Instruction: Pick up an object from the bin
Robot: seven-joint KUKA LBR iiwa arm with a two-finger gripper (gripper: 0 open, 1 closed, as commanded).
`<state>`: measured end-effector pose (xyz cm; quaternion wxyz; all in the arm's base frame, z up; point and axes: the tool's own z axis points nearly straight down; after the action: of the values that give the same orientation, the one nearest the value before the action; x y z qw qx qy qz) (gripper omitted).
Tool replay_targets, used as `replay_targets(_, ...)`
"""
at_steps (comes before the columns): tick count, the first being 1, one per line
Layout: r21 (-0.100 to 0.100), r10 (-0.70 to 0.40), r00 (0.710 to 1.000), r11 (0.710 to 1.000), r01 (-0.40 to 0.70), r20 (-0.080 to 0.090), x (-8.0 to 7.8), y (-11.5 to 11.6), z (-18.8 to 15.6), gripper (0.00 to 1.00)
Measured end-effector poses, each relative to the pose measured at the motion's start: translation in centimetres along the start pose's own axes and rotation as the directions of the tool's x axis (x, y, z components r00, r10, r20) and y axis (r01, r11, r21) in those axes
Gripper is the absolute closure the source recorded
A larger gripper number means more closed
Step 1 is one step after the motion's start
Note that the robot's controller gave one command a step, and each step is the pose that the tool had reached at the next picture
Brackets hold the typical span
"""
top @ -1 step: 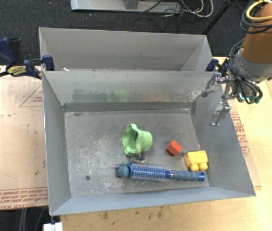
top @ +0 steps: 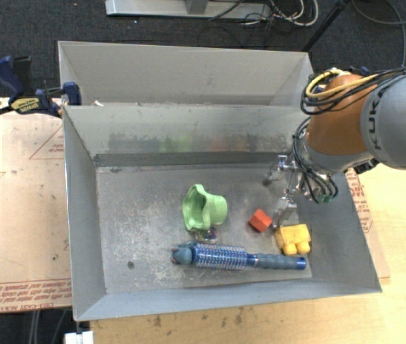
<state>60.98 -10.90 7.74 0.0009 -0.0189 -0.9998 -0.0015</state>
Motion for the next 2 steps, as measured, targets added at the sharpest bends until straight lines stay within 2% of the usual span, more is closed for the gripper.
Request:
replay_targets(1,0.0,-0.124,0.992,0.992,0.124,-0.001,6.9,5.2,-2.6,0.0)
replay_targets(2,0.013,-0.566,0.824,0.824,0.566,0.028,8.9,1.5,-0.2,0.0)
